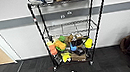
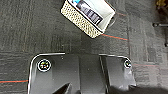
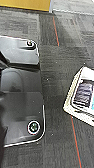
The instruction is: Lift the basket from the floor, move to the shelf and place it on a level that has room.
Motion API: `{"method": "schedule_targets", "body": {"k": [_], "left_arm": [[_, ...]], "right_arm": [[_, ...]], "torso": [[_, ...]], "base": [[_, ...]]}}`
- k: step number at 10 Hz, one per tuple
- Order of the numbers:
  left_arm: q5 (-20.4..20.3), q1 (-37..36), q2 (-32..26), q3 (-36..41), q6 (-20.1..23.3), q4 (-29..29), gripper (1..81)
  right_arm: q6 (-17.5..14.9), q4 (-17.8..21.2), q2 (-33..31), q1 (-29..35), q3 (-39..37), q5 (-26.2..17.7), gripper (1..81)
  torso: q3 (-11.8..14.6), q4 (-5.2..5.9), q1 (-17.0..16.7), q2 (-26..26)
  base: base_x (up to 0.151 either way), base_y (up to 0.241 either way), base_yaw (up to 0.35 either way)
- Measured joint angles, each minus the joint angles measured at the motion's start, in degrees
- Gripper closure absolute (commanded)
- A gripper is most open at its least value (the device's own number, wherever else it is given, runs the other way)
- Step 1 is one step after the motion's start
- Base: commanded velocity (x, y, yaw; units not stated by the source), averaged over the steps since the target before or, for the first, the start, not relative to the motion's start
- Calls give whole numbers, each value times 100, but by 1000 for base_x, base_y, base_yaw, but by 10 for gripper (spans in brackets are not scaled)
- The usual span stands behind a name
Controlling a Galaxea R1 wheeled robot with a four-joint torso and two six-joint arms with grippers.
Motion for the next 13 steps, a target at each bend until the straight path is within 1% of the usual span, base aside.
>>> {"method": "schedule_targets", "body": {"k": [6,10,12,13], "left_arm": [[-2,11,2,0,0,0,10],[-16,-16,2,0,0,0,10],[22,83,2,0,-6,-13,10],[33,74,5,0,-107,-174,10]], "right_arm": [[-5,0,11,2,-30,2,10],[0,0,11,22,-35,30,10],[4,0,27,-49,-39,-4,10],[4,4,40,-41,-55,6,10]], "torso": [[0,0,0,0],[0,0,2,2],[0,0,0,2],[0,0,0,2]], "base": [[94,0,0],[0,0,0],[0,0,0],[0,0,0]]}}
